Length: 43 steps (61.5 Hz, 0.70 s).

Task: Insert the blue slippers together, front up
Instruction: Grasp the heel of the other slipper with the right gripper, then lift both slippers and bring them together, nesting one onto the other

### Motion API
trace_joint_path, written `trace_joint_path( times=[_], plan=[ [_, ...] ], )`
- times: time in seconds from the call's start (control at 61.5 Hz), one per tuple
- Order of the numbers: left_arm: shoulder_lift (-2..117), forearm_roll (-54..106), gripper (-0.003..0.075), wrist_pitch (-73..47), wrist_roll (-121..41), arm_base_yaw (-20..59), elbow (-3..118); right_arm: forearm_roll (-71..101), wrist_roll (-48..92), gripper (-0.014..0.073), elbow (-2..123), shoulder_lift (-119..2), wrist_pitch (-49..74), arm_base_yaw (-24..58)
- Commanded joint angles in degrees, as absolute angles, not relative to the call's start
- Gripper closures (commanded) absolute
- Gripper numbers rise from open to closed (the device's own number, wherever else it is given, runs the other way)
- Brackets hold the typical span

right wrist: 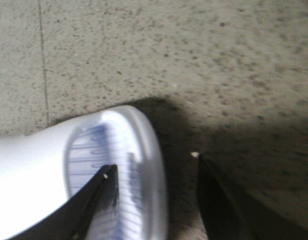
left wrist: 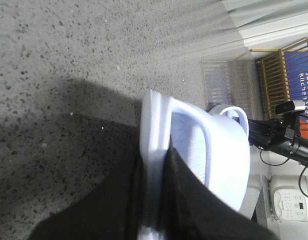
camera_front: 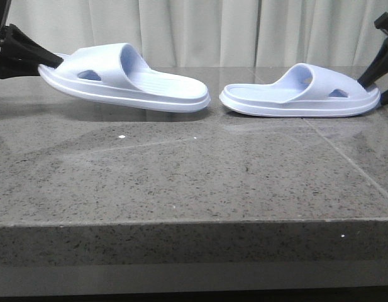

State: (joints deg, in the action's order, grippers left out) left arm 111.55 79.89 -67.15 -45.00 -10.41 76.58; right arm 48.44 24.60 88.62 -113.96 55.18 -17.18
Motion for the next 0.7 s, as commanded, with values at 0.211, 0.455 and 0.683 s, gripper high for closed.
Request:
trace_joint_path(
  times=[0.211,0.455,0.683],
  plan=[
    [108.6,84.2,0.0741,-70.4,-44.7,-10.4,78.3,50.9,25.8,0.035,89.9,-113.8,58.8,-12.9],
    [108.6,84.2,0.0741,-70.4,-44.7,-10.4,78.3,51.5,25.9,0.0653,90.2,-113.3,61.1,-13.4],
    [108.6,84.3,0.0741,-70.4,-44.7,-10.4,78.3,61.3,28.1,0.0653,90.2,-110.1,63.9,-17.9]
  ],
)
